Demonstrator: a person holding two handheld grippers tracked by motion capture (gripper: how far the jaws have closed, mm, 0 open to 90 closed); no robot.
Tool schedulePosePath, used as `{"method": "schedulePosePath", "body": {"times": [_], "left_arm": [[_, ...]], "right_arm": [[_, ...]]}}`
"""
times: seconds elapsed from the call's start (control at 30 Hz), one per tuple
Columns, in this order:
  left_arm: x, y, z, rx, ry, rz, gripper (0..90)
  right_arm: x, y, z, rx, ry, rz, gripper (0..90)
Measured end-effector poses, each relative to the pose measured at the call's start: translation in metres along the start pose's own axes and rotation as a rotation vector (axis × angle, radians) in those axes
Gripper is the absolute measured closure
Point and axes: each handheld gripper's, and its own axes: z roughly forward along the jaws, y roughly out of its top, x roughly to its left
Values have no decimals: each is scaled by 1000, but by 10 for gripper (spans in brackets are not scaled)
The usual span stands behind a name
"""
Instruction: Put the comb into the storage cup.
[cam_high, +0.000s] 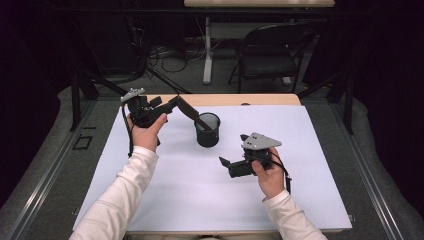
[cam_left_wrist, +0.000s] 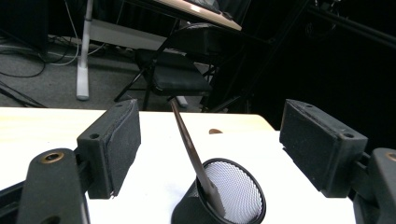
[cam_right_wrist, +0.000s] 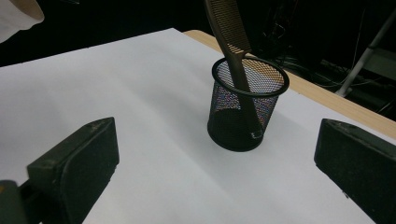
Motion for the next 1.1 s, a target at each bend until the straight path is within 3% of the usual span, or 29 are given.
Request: {"method": "schedulePosePath", "body": {"times": [0.17, 0.4, 0.73, 0.93, 1.1], "left_arm": [[-3, 1, -7, 29, 12, 57, 211], [-9, 1, -18, 64, -23, 61, 188], [-20, 1, -33, 95, -118, 103, 158], [-28, -2, -39, 121, -165, 150, 157], [-34, -4, -46, 126, -175, 198, 157]], "right_arm": [[0, 0, -1, -1, -3, 1, 0], [-1, 0, -1, -3, -5, 1, 0], [-1, 0, -1, -6, -6, 3, 0], [-1, 1, -2, -10, -10, 5, 0], [-2, 1, -3, -12, -10, 5, 0]]}}
